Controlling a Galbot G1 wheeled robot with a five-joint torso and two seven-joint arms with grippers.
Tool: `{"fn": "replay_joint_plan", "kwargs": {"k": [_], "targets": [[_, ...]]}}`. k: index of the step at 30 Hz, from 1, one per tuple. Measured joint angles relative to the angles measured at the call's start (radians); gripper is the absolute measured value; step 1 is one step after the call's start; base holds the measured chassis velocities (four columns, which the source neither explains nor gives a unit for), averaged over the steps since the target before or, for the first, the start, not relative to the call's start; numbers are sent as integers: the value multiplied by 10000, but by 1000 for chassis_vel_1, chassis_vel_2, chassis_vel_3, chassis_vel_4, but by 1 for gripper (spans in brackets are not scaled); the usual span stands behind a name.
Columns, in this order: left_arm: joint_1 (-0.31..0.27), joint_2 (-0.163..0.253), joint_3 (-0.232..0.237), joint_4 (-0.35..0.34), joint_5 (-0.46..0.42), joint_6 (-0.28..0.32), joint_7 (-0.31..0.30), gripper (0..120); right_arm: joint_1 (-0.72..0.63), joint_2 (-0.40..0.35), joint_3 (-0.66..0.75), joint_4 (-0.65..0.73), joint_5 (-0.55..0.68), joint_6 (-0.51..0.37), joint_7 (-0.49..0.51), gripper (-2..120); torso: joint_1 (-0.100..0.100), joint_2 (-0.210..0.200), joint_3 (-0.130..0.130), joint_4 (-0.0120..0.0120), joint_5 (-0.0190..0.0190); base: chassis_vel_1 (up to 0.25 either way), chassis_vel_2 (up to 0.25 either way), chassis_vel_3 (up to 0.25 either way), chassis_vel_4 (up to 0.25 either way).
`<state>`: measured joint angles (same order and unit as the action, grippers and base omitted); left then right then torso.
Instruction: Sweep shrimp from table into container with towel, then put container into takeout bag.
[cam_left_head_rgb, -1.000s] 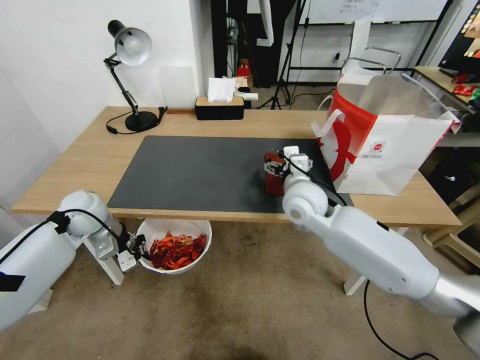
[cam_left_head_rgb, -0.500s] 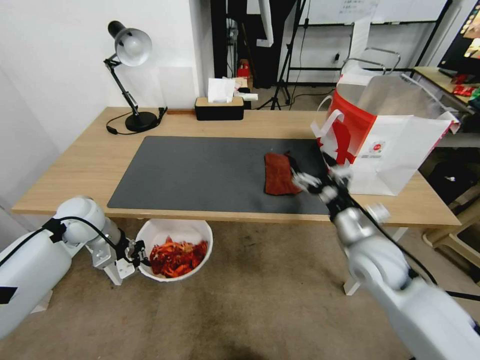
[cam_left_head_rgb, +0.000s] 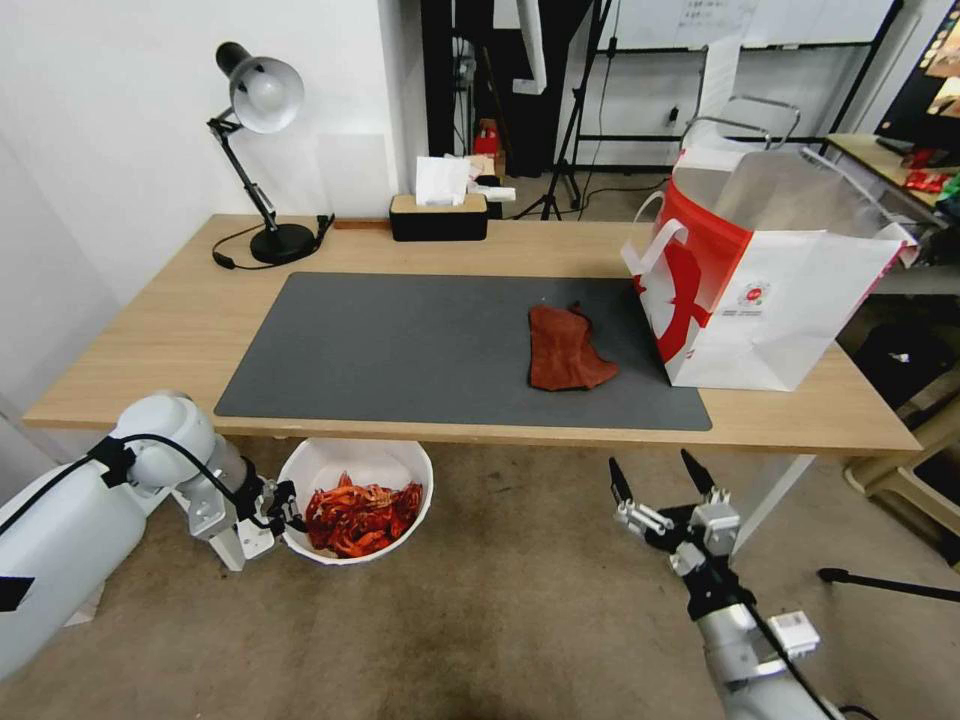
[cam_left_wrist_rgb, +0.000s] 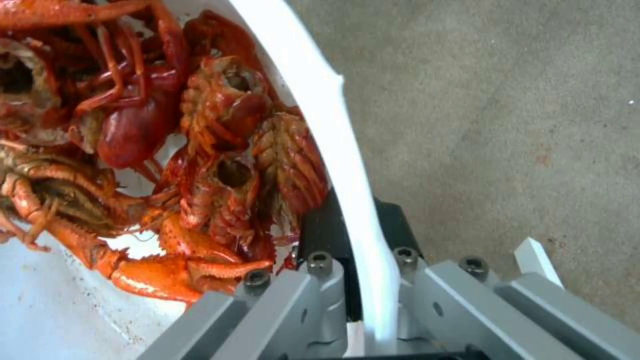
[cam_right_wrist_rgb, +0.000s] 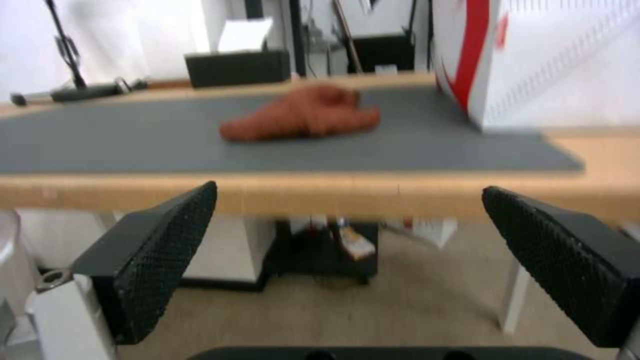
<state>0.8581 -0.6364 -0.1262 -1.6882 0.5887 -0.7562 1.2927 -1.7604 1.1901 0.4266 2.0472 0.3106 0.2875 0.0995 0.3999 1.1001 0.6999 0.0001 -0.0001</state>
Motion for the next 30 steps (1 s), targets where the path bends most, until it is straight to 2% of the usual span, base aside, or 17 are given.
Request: {"fn": "replay_joint_plan", "kwargs": {"k": [12, 18, 21, 22, 25, 26, 29, 30], "targets": [[301, 20, -28, -266, 13, -3, 3, 0, 41, 40, -178, -395, 103, 7, 85, 100, 0, -2, 1, -2, 1, 0, 0, 0, 0], [716, 320, -73, -754, -127, 70, 11, 0, 151, -50, -201, -503, 104, -32, 96, 100, 2, -2, 0, -1, 0, 0, 0, 0, 0], [1194, 620, -299, -1373, -307, 85, 27, 0, 289, -139, -221, -623, 125, -63, 110, 100, 1, -2, 1, -2, 0, 0, 0, 0, 0], [1194, 620, -299, -1373, -307, 85, 27, 0, 289, -139, -221, -623, 125, -63, 110, 100, 1, -2, 1, -2, 0, 0, 0, 0, 0], [1900, 963, -798, -2124, -575, 194, 66, 0, 409, -212, -269, -731, 157, -80, 114, 100, 1, -2, 0, -2, 1, 0, 0, 0, 0], [1900, 963, -798, -2124, -575, 194, 66, 0, 409, -212, -269, -731, 157, -80, 114, 100, 1, -2, 0, -2, 1, 0, 0, 0, 0], [3177, 1252, -2027, -2904, -727, 159, 129, 0, 465, -257, -352, -805, 178, -83, 104, 100, 1, -2, 0, 0, 2, 0, 0, 0, 0], [3177, 1252, -2027, -2904, -727, 159, 129, 0, 465, -257, -352, -805, 178, -83, 104, 100, 1, -2, 0, 0, 2, 0, 0, 0, 0]]}}
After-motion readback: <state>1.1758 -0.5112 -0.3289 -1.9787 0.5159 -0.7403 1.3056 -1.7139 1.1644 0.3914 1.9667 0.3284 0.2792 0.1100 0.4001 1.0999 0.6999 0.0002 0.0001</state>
